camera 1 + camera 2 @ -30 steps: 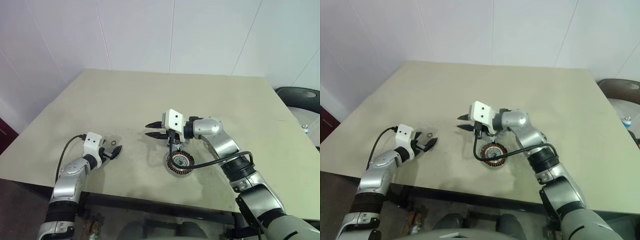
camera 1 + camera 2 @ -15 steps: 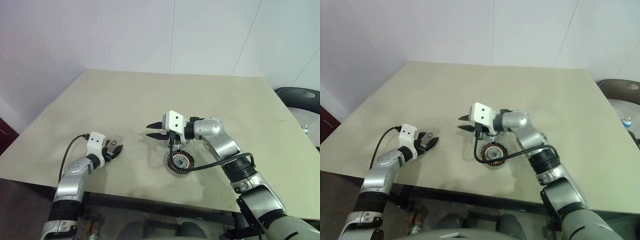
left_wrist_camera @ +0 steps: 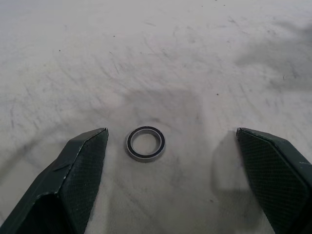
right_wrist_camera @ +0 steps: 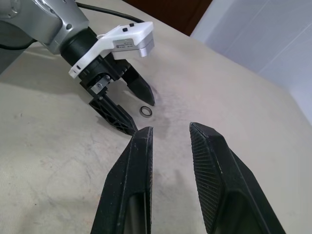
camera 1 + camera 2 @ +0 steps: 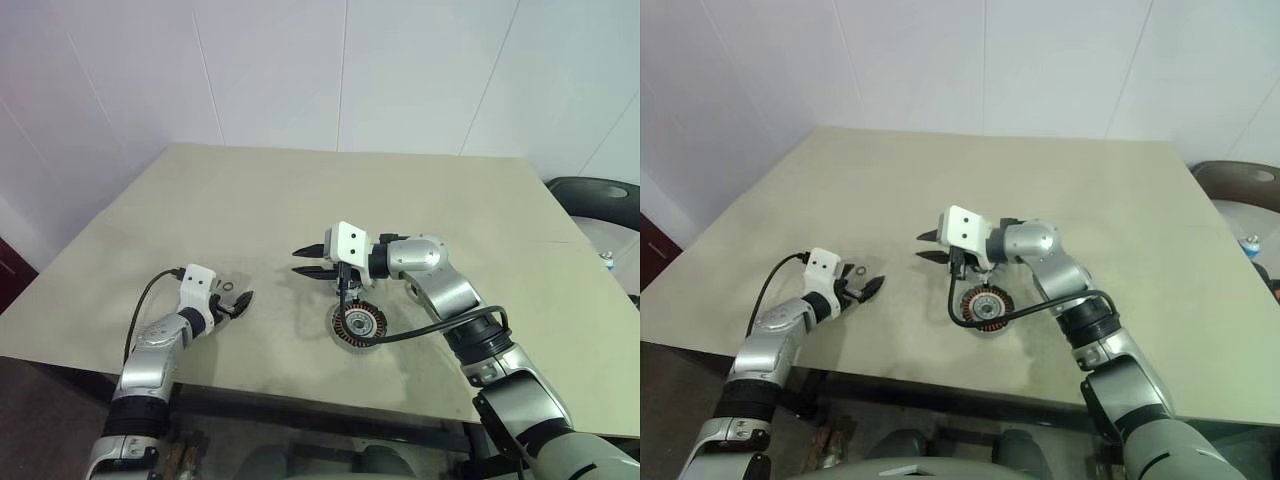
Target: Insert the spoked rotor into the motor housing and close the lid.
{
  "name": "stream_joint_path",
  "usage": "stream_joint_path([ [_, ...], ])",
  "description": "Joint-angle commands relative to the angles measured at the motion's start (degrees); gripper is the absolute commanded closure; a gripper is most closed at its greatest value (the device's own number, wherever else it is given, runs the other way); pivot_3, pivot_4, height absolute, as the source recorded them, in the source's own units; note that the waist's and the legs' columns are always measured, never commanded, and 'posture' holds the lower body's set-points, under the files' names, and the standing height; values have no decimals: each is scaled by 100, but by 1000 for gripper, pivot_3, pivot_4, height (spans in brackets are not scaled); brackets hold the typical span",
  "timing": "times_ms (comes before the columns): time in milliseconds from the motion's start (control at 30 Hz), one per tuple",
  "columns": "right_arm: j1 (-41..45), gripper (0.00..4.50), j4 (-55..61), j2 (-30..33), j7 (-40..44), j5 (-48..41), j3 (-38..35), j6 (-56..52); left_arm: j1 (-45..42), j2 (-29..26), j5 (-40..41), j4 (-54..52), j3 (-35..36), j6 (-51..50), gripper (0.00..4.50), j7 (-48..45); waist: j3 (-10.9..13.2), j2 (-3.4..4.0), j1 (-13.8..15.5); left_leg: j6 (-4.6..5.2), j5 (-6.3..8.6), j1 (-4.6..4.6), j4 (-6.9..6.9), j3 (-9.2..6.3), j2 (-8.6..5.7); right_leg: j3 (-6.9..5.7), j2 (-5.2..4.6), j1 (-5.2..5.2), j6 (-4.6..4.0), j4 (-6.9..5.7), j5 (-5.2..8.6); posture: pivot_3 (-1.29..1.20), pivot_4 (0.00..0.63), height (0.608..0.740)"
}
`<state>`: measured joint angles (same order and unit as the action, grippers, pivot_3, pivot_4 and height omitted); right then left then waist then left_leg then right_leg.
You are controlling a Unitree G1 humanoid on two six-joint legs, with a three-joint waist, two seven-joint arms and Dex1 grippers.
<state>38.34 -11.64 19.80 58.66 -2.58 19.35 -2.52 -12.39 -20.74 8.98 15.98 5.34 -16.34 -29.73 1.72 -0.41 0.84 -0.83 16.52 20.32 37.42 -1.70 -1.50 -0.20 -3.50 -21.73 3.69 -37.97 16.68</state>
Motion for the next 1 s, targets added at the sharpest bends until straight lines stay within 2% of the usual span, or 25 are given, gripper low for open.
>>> stream_joint_path([
  [33, 83, 3223, 147, 11, 5, -37, -79, 93, -6, -78, -79, 169, -35, -49, 43, 45, 0, 0, -6, 0, 0, -1, 0, 0, 0, 0, 0, 0, 0, 0, 0, 0, 0, 740],
  [67, 87, 3223, 141, 10, 2, -28, -78, 104, 15, -73, -52, 133, -24, -36, 43, 25, 0, 0, -7, 0, 0, -1, 0, 0, 0, 0, 0, 0, 0, 0, 0, 0, 0, 740],
  [367, 118, 3223, 83, 4, 17, -13, -80, 129, 114, -89, 7, -54, -45, -140, 2567, -47, 0, 0, -14, 0, 0, 10, -23, 0, 1, 1, 2, -17, 1, 10, 0, 0, 0, 740],
  [633, 154, 3223, 22, 0, -21, 47, -75, 188, 72, -94, -42, 93, -6, -95, 2567, 115, 1, 1, -16, 0, 0, 8, -28, 0, 3, 1, 2, -17, 0, 16, 0, 0, 0, 740],
  [667, 154, 3223, 21, -1, -23, 50, -78, 191, 75, -92, -47, 97, 2, -62, 2845, 132, 1, 1, -17, 0, 0, 8, -29, 0, 4, 1, 2, -16, 0, 16, 0, 0, 0, 740],
  [733, 156, 3223, 17, -7, -39, 58, -92, 187, 78, -102, -29, 93, -13, -88, 3080, 87, 1, 1, -16, 0, 0, 8, -29, 0, 4, 1, 2, -17, 0, 16, 0, 0, 0, 740],
  [800, 151, 3223, 18, -7, -44, 67, -97, 188, 83, -109, -4, 62, -63, -174, 3642, 4, 1, 2, -17, 0, 0, 8, -29, 0, 4, 1, 3, -17, 0, 16, 0, 0, 0, 740],
  [1000, 143, 3223, 11, -31, -57, 83, -108, 194, 33, -142, -75, 122, -45, -146, 3642, 92, 2, 2, -16, 0, 0, 10, -30, 0, 5, 1, 2, -18, 0, 18, 0, 0, 0, 740],
])
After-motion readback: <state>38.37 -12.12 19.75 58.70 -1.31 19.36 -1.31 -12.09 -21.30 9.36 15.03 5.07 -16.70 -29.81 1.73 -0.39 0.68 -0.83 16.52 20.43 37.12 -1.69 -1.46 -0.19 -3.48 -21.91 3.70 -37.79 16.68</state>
